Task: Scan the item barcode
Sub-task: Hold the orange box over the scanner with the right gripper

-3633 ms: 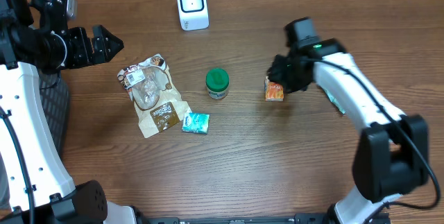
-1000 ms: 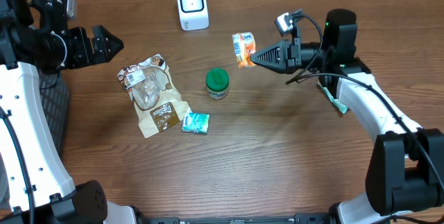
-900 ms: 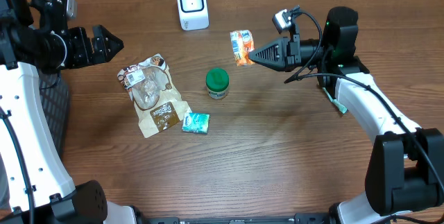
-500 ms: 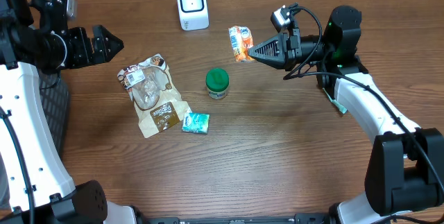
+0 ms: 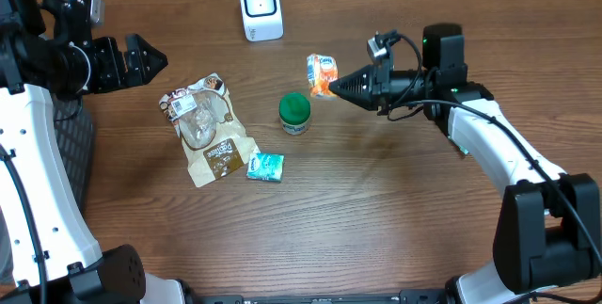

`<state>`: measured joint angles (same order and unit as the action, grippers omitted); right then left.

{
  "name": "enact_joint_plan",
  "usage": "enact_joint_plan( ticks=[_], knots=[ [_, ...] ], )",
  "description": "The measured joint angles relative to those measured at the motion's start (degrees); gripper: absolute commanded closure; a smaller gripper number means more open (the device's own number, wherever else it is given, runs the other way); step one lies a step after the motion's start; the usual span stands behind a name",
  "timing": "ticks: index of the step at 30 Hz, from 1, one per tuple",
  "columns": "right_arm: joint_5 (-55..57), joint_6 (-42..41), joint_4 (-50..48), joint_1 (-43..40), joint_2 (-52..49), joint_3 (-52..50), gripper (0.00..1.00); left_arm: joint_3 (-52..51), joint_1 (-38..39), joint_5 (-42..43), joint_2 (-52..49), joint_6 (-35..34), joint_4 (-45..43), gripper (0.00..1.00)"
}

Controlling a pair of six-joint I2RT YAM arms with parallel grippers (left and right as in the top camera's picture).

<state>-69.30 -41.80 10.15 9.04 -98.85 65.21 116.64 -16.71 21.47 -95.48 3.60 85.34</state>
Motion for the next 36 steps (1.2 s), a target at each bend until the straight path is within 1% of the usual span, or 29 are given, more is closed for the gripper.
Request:
enact_joint_plan(
  ticks=[1,3,4,5,6,7,8,9,10,12,13,16,17,19,21,22,23,26,29,36],
  knots=[
    [1.2,1.2,1.6,0.0,0.0,0.2,0.96,0.0,0.0,0.0,0.0,0.0,0.0,0.00],
    [6.3,5.2,11.4,0.0,0.0,3.5,0.96,0.0,0.0,0.0,0.0,0.0,0.0,0.01],
    [10.3,8.0,17.6,0.2,-0.1,7.1,0.96,0.0,0.0,0.0,0.0,0.0,0.0,0.00],
    [13.3,10.3,20.7,0.3,-0.2,10.3,0.96,0.0,0.0,0.0,0.0,0.0,-0.1,0.01],
    [20.3,13.8,30.0,1.5,-0.4,17.6,0.96,0.0,0.0,0.0,0.0,0.0,0.0,0.00],
    [21.5,14.4,30.3,1.7,-0.4,18.5,0.96,0.0,0.0,0.0,0.0,0.0,0.0,0.01],
    [28.5,16.9,32.8,3.7,-0.4,24.7,0.96,0.0,0.0,0.0,0.0,0.0,0.0,0.00],
    [35.3,18.6,33.4,6.2,-0.4,29.4,0.96,0.0,0.0,0.0,0.0,0.0,0.0,0.01],
    [39.3,19.6,33.1,7.7,-0.4,31.9,0.96,0.0,0.0,0.0,0.0,0.0,0.0,0.01],
    [52.7,23.1,30.9,13.2,-0.4,37.1,0.96,0.0,0.0,0.0,0.0,0.0,0.0,0.00],
    [56.7,24.6,29.5,15.0,-0.4,38.0,0.96,0.0,0.0,0.0,0.0,0.0,0.0,0.01],
    [74.0,32.7,21.0,20.9,-2.6,38.9,0.96,0.0,0.0,0.0,0.0,0.0,0.0,0.01],
    [79.7,35.7,16.6,22.3,-4.5,39.1,0.96,0.0,0.0,0.0,0.0,0.0,0.0,0.00],
    [87.5,40.8,10.0,24.0,-8.4,39.1,0.96,0.0,0.0,0.0,0.0,0.0,0.0,0.00],
    [93.0,45.3,4.7,25.1,-12.3,39.1,0.96,0.0,0.0,0.0,0.0,0.0,0.0,0.00],
    [95.9,48.4,1.4,25.6,-14.7,38.9,0.96,0.0,0.0,0.0,0.0,0.0,0.0,0.00],
    [99.2,52.5,-3.9,26.1,-18.0,38.9,0.96,0.0,0.0,0.0,0.0,0.0,0.1,0.00],
    [102.9,63.1,-15.5,26.6,-24.5,38.8,0.96,0.0,0.0,0.0,0.0,0.0,0.0,0.00],
    [102.7,71.2,-21.4,26.6,-28.3,38.8,0.96,0.0,0.0,0.0,0.0,0.0,0.0,0.00],
    [97.9,89.9,-26.8,26.6,-36.1,38.8,0.96,0.0,0.0,0.0,0.0,0.0,0.0,0.01]
  ],
)
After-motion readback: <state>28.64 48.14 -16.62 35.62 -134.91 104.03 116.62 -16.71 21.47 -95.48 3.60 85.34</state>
